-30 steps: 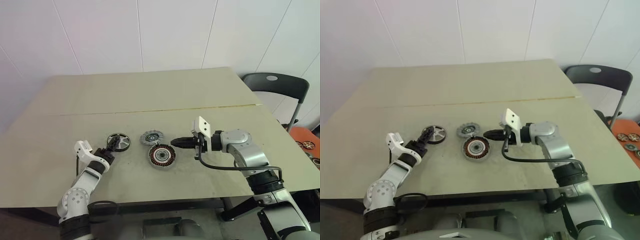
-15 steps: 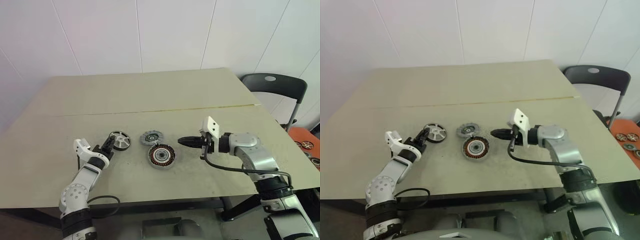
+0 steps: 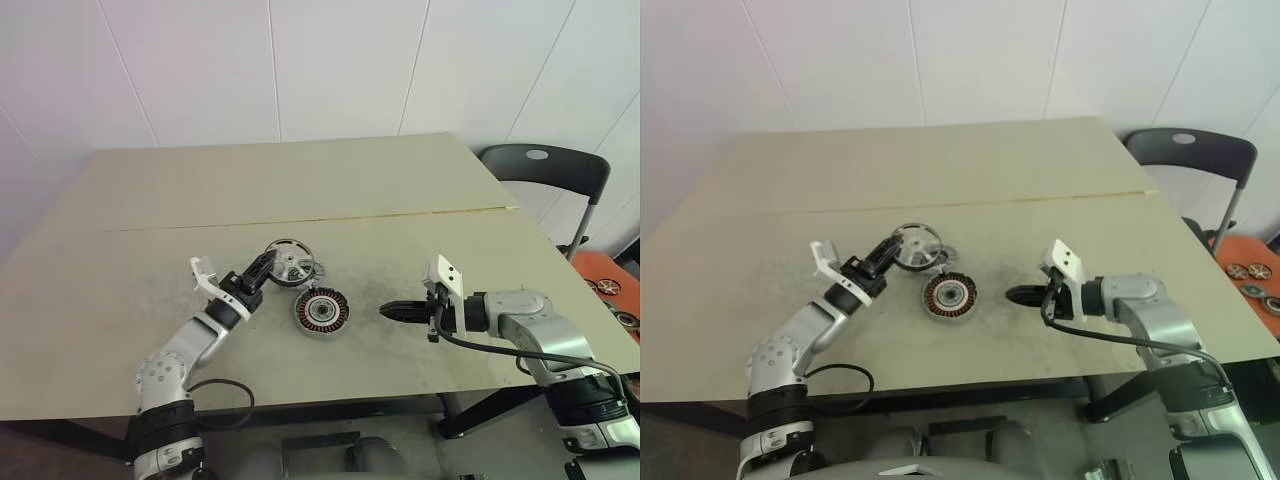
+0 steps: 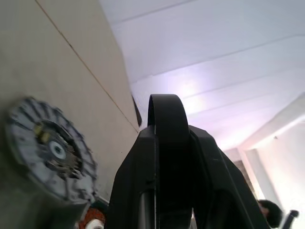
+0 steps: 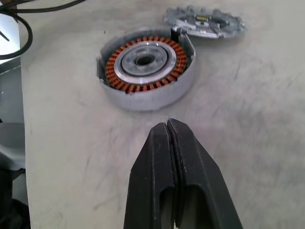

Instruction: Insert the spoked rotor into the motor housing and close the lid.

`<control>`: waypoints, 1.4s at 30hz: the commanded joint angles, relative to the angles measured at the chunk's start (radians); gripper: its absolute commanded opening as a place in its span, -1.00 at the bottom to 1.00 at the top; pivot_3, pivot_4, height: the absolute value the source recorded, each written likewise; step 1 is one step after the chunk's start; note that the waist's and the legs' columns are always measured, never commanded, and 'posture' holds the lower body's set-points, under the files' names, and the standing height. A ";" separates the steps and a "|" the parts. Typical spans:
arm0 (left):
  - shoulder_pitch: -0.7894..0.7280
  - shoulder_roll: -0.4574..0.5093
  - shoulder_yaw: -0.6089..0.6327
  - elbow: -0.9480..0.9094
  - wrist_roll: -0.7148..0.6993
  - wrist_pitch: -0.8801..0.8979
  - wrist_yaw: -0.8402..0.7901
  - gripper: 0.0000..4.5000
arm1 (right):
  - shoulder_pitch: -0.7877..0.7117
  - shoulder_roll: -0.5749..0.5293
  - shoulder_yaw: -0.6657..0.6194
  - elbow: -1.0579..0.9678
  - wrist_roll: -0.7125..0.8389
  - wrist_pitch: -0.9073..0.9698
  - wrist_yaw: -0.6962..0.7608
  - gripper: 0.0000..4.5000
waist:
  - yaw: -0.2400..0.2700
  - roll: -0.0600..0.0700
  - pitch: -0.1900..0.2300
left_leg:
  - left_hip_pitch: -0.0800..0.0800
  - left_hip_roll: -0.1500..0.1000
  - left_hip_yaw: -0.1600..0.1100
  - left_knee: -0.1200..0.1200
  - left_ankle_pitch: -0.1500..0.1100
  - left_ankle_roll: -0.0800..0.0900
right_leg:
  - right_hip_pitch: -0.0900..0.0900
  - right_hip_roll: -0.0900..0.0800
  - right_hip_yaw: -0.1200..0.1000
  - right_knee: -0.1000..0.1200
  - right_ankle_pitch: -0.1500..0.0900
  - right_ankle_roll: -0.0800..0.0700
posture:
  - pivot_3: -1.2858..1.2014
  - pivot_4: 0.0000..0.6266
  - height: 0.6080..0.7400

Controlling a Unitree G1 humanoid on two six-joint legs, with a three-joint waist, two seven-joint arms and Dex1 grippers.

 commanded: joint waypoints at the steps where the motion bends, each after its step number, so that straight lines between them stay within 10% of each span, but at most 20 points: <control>1: -0.027 -0.002 -0.029 0.005 -0.081 0.060 -0.018 -0.72 | -0.006 0.008 -0.014 -0.029 -0.001 -0.019 -0.029 -1.00 | 0.001 0.000 0.000 | 0.000 0.000 0.000 0.000 0.000 0.000 | 0.000 0.000 0.000 0.000 0.000 0.000 | 0.03 -1.00 1.00; 42: 0.082 -0.009 -0.072 0.062 -0.116 0.165 0.102 -0.72 | -0.020 0.056 0.004 0.028 -0.024 -0.061 -0.109 -1.00 | -0.001 0.000 0.000 | 0.001 0.000 0.000 -0.001 0.000 0.000 | 0.000 0.000 0.002 0.000 0.000 0.000 | 0.03 -1.00 1.00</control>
